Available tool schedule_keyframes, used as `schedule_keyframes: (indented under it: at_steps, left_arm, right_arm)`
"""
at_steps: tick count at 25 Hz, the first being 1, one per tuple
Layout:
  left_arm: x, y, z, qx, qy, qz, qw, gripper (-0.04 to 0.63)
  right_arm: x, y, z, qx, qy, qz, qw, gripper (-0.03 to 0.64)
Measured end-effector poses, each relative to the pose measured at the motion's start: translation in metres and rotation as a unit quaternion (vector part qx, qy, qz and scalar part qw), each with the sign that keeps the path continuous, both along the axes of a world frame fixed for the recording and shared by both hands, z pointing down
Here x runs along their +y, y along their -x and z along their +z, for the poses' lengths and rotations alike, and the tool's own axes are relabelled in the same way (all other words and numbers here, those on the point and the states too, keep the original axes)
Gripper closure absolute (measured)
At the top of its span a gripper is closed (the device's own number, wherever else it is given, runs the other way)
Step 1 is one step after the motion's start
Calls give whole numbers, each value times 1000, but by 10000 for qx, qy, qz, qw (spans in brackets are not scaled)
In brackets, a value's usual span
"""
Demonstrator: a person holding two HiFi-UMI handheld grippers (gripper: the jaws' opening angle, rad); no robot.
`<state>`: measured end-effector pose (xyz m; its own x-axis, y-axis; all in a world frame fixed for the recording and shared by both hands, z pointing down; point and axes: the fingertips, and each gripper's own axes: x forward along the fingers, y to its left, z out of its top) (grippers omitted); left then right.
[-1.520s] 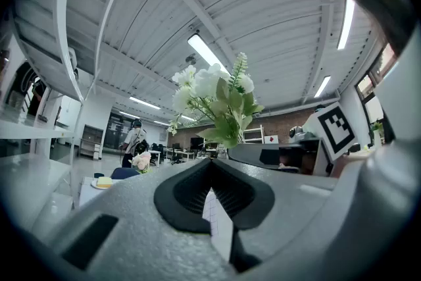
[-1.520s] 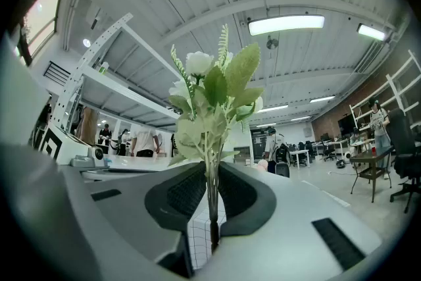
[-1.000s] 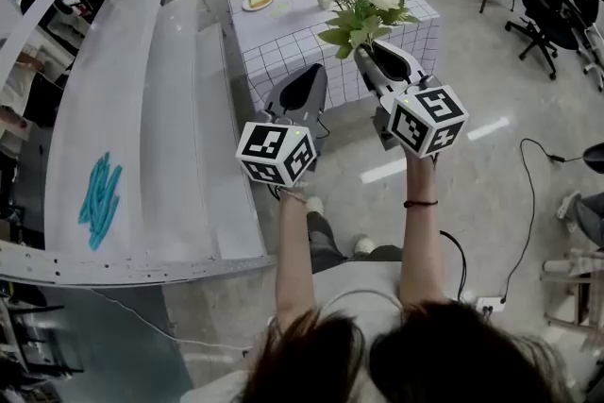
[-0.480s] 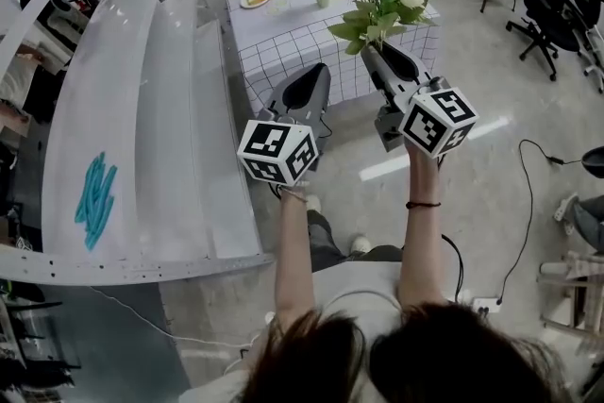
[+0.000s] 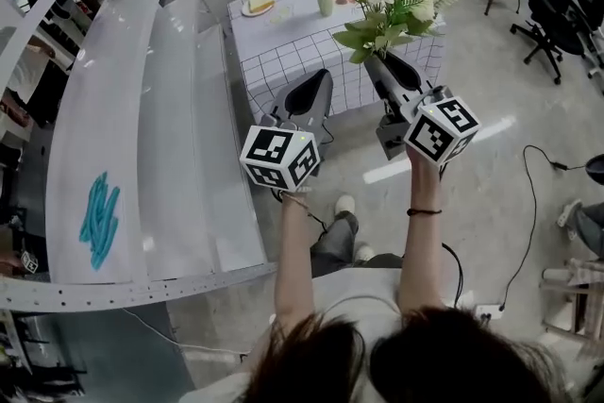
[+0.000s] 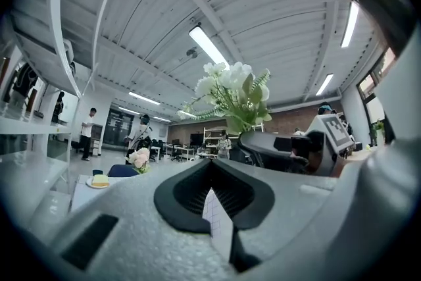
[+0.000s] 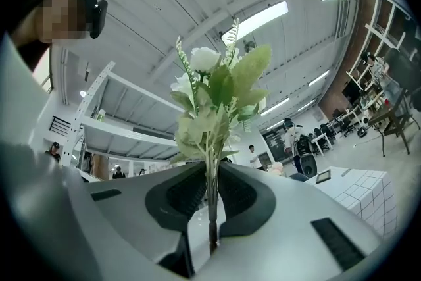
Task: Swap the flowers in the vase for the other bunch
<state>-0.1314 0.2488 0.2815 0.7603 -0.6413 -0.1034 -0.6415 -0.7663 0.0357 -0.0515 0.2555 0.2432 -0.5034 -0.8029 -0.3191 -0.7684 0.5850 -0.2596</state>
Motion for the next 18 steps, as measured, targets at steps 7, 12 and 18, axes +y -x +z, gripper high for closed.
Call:
schedule_keyframes:
  at_steps: [7, 12, 18]
  left_arm:
    - [-69, -16, 8, 68, 210, 133, 9997, 584]
    - [-112, -27, 22, 5, 294, 266, 9992, 584]
    - [-149, -38, 30, 28, 319, 354, 9989, 584]
  right_arm:
    - [-58, -10, 6, -59, 37, -76, 9999, 566]
    - [-95, -19, 14, -179, -52, -160, 9997, 566]
    - [-127, -26, 25, -105, -86, -206, 9997, 566]
